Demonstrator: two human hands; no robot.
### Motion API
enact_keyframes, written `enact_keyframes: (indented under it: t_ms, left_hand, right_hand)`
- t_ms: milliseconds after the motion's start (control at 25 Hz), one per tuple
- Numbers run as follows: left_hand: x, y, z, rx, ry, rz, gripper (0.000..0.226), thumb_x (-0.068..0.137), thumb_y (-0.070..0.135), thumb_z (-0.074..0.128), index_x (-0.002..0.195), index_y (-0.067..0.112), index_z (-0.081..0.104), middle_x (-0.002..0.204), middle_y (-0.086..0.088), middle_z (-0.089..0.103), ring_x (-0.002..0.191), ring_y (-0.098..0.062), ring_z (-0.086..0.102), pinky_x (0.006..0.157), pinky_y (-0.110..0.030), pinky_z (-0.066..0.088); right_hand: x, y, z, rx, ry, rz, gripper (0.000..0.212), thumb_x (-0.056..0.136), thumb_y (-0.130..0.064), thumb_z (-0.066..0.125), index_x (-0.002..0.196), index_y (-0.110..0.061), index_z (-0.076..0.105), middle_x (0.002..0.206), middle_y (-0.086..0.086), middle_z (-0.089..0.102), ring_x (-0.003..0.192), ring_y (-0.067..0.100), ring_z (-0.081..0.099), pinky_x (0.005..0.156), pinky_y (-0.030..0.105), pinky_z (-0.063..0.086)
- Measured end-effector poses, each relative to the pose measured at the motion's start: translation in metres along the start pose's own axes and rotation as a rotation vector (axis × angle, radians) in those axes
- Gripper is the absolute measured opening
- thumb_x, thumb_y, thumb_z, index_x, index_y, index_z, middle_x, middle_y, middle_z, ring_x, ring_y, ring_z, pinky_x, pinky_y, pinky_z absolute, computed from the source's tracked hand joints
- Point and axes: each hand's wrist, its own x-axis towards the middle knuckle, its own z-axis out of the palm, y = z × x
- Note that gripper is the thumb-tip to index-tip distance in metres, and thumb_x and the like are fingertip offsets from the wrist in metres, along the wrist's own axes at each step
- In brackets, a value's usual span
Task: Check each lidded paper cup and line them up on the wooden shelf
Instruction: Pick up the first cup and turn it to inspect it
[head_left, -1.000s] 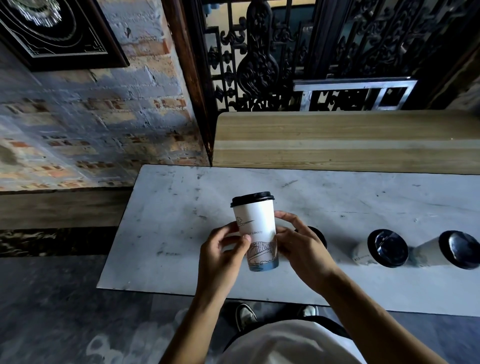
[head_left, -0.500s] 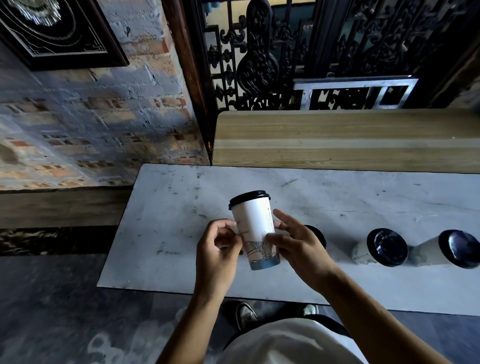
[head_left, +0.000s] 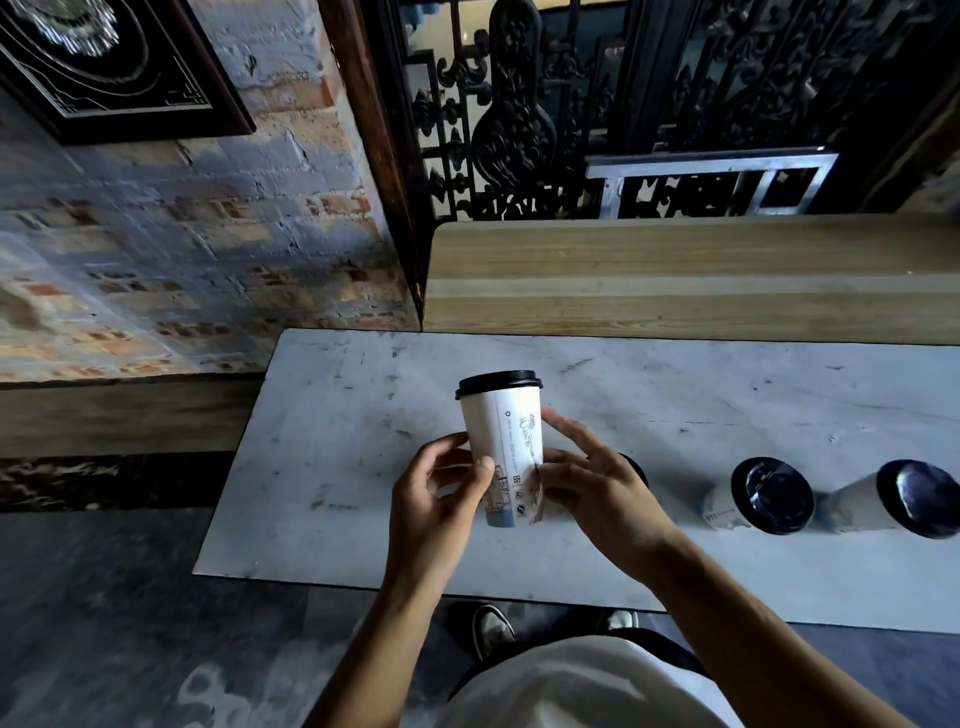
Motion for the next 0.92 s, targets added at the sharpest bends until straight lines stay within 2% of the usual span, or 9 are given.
enact_keyframes:
  t_ms: [120, 240, 320, 440, 560, 640, 760, 840, 920]
  left_hand:
    - [0.002, 0.002, 0.001, 0.014, -0.004, -0.010, 0.026, 0.073, 0.049, 0.075, 0.099, 0.047, 0.074, 0.102, 0.014, 0.081, 0.098, -0.006, 0.076, 0.080, -0.018, 0.058]
    - [0.003, 0.001, 0.005, 0.028, 0.000, -0.027, 0.025, 0.075, 0.049, 0.073, 0.100, 0.046, 0.076, 0.104, 0.012, 0.081, 0.101, -0.009, 0.076, 0.088, -0.035, 0.060]
    - [0.003, 0.002, 0.009, 0.057, 0.021, -0.025, 0.026, 0.077, 0.050, 0.072, 0.102, 0.049, 0.075, 0.100, 0.011, 0.081, 0.095, -0.010, 0.077, 0.086, -0.041, 0.062]
    - [0.004, 0.003, 0.013, 0.098, 0.048, -0.012, 0.026, 0.079, 0.052, 0.070, 0.104, 0.052, 0.073, 0.091, 0.010, 0.080, 0.087, -0.011, 0.077, 0.083, -0.044, 0.064]
    - [0.006, 0.006, 0.021, 0.094, 0.072, -0.023, 0.027, 0.078, 0.051, 0.071, 0.105, 0.052, 0.074, 0.094, 0.009, 0.081, 0.090, -0.014, 0.077, 0.084, -0.046, 0.064]
    - [0.008, 0.007, 0.026, 0.104, 0.082, -0.037, 0.030, 0.077, 0.051, 0.073, 0.106, 0.051, 0.074, 0.098, 0.009, 0.082, 0.094, -0.013, 0.077, 0.085, -0.044, 0.063]
    - [0.018, 0.008, 0.031, 0.136, 0.063, -0.054, 0.042, 0.074, 0.049, 0.076, 0.115, 0.039, 0.072, 0.103, 0.010, 0.081, 0.098, -0.011, 0.077, 0.088, -0.042, 0.063]
    - [0.032, 0.008, 0.034, 0.163, 0.072, -0.061, 0.050, 0.072, 0.049, 0.077, 0.119, 0.032, 0.069, 0.104, 0.011, 0.081, 0.099, -0.010, 0.076, 0.088, -0.043, 0.063]
    - [0.056, 0.007, 0.034, 0.194, 0.074, -0.079, 0.046, 0.073, 0.046, 0.078, 0.117, 0.037, 0.067, 0.102, 0.016, 0.080, 0.099, -0.007, 0.076, 0.087, -0.042, 0.064]
  right_hand:
    - [0.001, -0.003, -0.003, -0.019, 0.002, -0.001, 0.072, 0.082, 0.000, 0.071, 0.147, -0.026, 0.055, 0.127, 0.023, 0.074, 0.110, 0.030, 0.072, 0.090, 0.036, 0.059]
    - [0.003, -0.005, -0.006, -0.087, 0.031, -0.009, 0.078, 0.076, 0.002, 0.075, 0.145, -0.027, 0.056, 0.121, 0.015, 0.077, 0.110, 0.027, 0.074, 0.088, 0.037, 0.058]
    - [0.004, -0.008, -0.008, -0.132, 0.029, -0.010, 0.073, 0.078, 0.004, 0.075, 0.143, -0.024, 0.058, 0.119, 0.012, 0.078, 0.110, 0.027, 0.075, 0.087, 0.037, 0.060]
    - [0.005, -0.017, -0.009, -0.206, -0.019, -0.014, 0.058, 0.088, 0.013, 0.068, 0.139, -0.016, 0.063, 0.123, 0.014, 0.077, 0.117, 0.031, 0.073, 0.095, 0.040, 0.061]
    - [0.010, -0.031, -0.013, -0.260, -0.069, -0.023, 0.049, 0.091, 0.015, 0.065, 0.133, -0.010, 0.068, 0.123, 0.017, 0.078, 0.119, 0.034, 0.072, 0.104, 0.047, 0.057]
    - [0.019, -0.039, -0.018, -0.297, -0.072, -0.025, 0.050, 0.090, 0.015, 0.067, 0.136, -0.005, 0.065, 0.124, 0.024, 0.075, 0.120, 0.040, 0.069, 0.104, 0.052, 0.056]
    - [0.036, -0.049, -0.023, -0.390, -0.031, 0.000, 0.058, 0.086, 0.011, 0.075, 0.137, -0.013, 0.061, 0.119, 0.023, 0.075, 0.113, 0.036, 0.073, 0.096, 0.043, 0.061]
    - [0.055, -0.054, -0.026, -0.478, -0.034, 0.013, 0.060, 0.085, 0.007, 0.079, 0.134, -0.023, 0.062, 0.118, 0.019, 0.076, 0.109, 0.030, 0.076, 0.097, 0.043, 0.061]
    - [0.081, -0.060, -0.026, -0.526, -0.032, 0.016, 0.061, 0.083, 0.006, 0.081, 0.132, -0.025, 0.061, 0.117, 0.015, 0.076, 0.102, 0.024, 0.076, 0.095, 0.044, 0.061]
